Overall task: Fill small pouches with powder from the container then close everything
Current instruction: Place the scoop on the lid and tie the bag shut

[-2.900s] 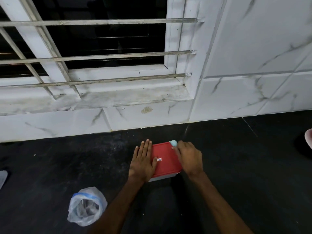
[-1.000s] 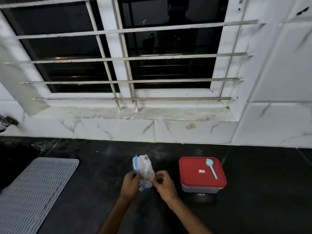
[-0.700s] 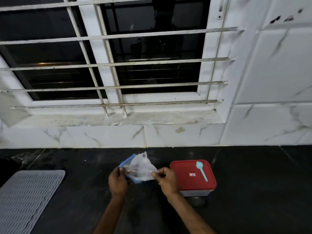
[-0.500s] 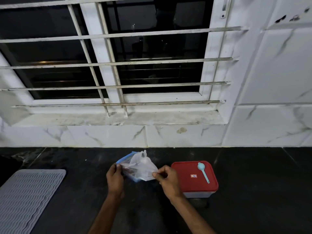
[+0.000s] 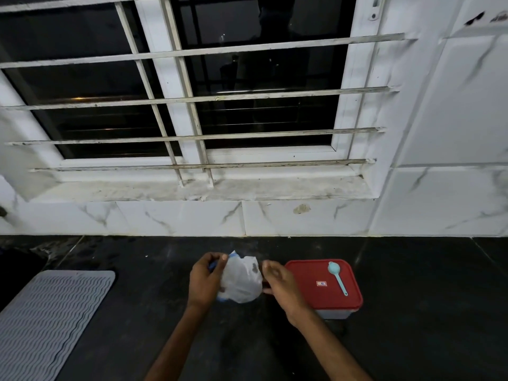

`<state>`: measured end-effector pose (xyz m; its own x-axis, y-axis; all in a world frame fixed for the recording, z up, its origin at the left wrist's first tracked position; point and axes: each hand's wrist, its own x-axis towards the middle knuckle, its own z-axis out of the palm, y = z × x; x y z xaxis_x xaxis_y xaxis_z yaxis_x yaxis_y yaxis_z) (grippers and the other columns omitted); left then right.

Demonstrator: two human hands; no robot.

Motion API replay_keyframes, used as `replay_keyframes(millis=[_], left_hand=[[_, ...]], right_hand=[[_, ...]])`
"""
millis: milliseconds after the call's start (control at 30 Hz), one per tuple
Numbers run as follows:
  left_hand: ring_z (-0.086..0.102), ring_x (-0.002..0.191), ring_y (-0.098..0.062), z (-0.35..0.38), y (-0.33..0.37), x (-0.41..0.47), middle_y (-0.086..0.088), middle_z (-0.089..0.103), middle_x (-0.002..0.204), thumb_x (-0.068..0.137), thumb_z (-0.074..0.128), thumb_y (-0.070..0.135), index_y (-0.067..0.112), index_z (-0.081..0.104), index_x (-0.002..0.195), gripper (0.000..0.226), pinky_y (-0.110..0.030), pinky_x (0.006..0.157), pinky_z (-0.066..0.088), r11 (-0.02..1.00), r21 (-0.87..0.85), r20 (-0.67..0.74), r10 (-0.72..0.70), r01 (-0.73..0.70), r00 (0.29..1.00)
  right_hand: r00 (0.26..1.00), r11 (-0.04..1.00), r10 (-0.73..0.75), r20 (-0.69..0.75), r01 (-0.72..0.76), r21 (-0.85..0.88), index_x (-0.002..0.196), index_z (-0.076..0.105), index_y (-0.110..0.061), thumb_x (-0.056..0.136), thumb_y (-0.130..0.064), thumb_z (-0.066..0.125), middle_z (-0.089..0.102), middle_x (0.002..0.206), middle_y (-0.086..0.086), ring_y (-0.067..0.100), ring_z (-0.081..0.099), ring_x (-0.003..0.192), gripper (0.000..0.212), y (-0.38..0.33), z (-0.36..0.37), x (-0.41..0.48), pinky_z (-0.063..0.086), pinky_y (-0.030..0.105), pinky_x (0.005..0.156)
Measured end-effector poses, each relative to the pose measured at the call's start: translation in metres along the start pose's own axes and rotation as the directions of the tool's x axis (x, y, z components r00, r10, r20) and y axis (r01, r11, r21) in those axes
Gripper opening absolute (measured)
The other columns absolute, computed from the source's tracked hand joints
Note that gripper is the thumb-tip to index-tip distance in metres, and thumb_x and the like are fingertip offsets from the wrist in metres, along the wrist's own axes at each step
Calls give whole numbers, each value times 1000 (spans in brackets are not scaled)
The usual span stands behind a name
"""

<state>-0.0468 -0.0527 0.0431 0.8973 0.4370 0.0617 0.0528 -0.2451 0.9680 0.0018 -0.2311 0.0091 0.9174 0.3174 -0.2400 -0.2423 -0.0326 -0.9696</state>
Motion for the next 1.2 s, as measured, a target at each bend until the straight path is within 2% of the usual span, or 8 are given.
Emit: replay_keyframes(millis=[100,300,400,567,667,833,967,1200], left_hand=[[67,74,-16,17,9,-9,-7,68,82,95,59,23,11,65,92,13,-21,59,56,999,46,-32,28,-27,999],[57,66,-15,12,11,-2,-3,61,71,99,52,23,2,61,82,29,-24,57,43,995,-37,-392,-101,94,914],[57,70,-18,13,9,-8,-5,61,71,99,52,21,-1,61,81,29,-15,55,47,987,-153,-419,-111,51,901],[68,98,-24,10,-3,-19,-10,69,107,91,62,24,7,57,117,32,-39,84,57,941,-334,-26,-64,52,998],[67,104,-19,10,-20,-28,-1,69,111,74,81,34,19,60,117,50,-40,89,57,998,-63,133,18,-10,991],[71,90,-17,17,-15,-32,0,73,97,83,74,34,17,67,106,29,-43,79,60,997,-58,-67,47,-51,997],[69,80,-12,2,-2,-28,1,72,87,88,67,4,18,69,94,16,-18,68,56,992,2,-286,125,-130,950],[65,82,-9,-41,-4,-11,0,68,88,90,61,-4,20,68,94,25,-10,76,49,954,227,-211,243,-194,947]], right_hand=[[993,969,-88,-72,69,-238,93,73,-19,90,-52,58,74,87,-4,10,68,82,36,-4,11,7,56,29,74],[913,893,-332,-238,224,-390,69,67,-18,86,-25,71,65,65,-8,2,58,59,19,-2,6,12,46,22,60],[880,895,-366,-303,243,-375,72,66,-14,86,-22,72,64,66,-8,1,56,59,17,-6,8,8,41,15,58],[878,993,-106,-467,72,-90,89,59,-8,100,-27,50,64,83,7,22,58,76,24,-2,6,18,48,38,72],[858,997,-80,-508,58,-58,92,57,-9,101,-25,47,62,83,6,21,57,76,21,-5,3,18,48,39,73],[868,989,-133,-478,146,-11,84,62,-8,95,-17,60,62,73,1,12,55,66,14,-13,9,11,46,26,60],[945,980,-13,-327,77,184,81,67,-6,87,-6,71,67,76,10,24,62,74,7,-13,-1,12,55,47,73],[965,955,-14,-263,91,282,81,70,-2,85,1,71,70,75,13,23,67,71,5,-35,-16,5,60,31,61]])
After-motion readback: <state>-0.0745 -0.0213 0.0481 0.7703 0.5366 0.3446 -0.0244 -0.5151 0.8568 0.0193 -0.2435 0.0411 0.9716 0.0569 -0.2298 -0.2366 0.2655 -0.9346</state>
